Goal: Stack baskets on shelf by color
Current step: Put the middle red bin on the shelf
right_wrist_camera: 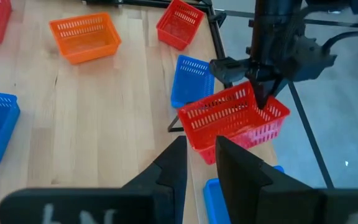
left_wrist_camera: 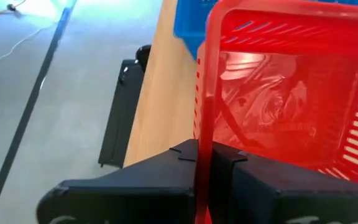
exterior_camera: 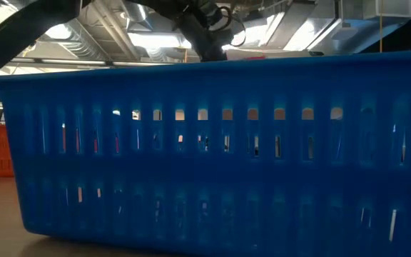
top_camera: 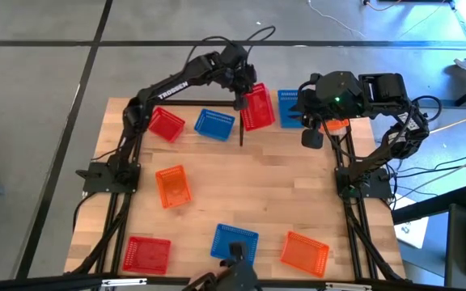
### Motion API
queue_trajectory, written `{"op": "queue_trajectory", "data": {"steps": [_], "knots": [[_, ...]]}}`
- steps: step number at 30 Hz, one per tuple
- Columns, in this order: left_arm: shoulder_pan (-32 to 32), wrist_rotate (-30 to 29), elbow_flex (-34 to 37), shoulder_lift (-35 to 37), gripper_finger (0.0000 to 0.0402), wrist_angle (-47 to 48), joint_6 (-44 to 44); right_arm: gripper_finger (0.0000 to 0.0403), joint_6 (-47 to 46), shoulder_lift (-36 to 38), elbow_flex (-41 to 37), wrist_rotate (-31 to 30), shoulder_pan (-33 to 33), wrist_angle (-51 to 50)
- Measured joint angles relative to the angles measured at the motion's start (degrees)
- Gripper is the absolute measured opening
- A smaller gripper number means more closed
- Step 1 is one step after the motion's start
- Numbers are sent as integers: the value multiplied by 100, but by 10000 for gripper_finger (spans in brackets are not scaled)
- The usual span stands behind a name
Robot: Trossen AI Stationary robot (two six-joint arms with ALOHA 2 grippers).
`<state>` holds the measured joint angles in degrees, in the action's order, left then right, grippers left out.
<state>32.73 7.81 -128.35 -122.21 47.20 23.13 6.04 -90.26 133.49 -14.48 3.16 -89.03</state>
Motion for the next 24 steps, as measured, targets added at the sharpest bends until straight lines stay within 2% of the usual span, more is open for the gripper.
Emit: {"op": "queue_trajectory", "data": {"steps": [8, 14, 20, 24], "knots": [[0, -613, -2, -31, 0, -22, 9, 83, -2, 0, 0, 4, 0, 0], [-28, -544, -1, -31, 18, -17, 401, 83, 0, 0, 0, 11, 0, 0], [-28, -535, -2, -31, 49, -20, 446, 83, -1, 0, 0, 11, 0, 0], [-27, -549, -1, -31, 55, -100, 446, 83, -2, 0, 0, 11, 0, 0]]}}
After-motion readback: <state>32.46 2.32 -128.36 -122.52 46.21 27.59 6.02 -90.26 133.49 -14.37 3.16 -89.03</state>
